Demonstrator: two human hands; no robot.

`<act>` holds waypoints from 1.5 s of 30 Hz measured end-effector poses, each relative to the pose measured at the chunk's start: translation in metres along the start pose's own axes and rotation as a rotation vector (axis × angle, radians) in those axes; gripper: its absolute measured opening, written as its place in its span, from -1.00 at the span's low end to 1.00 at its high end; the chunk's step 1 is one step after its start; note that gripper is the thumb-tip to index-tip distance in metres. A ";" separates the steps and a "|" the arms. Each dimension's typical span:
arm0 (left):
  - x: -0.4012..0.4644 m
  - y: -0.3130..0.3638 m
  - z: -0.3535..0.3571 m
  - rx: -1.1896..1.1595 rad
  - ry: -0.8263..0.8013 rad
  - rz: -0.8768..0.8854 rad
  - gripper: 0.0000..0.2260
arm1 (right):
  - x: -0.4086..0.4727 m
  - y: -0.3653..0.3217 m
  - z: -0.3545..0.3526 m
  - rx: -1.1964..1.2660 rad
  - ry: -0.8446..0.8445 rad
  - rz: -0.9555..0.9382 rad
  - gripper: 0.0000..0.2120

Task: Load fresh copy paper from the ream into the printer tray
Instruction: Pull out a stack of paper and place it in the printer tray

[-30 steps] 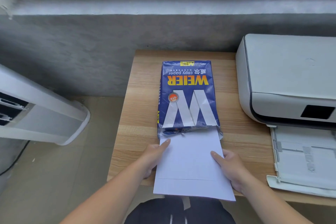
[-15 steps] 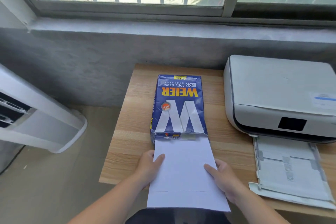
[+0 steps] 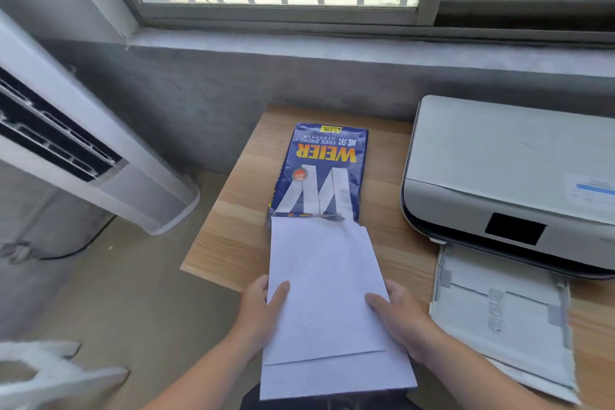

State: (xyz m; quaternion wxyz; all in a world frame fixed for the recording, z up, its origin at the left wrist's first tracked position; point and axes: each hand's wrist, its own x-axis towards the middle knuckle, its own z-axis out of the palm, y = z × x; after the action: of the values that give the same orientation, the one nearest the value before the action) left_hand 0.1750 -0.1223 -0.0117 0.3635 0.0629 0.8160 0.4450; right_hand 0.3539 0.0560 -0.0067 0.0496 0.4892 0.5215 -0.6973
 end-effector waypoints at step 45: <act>-0.050 -0.035 0.271 0.298 -0.574 -0.133 -0.88 | -0.077 0.193 -0.205 0.160 0.539 0.170 -0.83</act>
State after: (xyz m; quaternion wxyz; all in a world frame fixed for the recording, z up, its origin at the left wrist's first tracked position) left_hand 0.3954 0.0201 -0.1037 0.5939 0.1847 0.7386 0.2601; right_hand 0.6345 0.0942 -0.0765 -0.0712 0.7012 0.4162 -0.5745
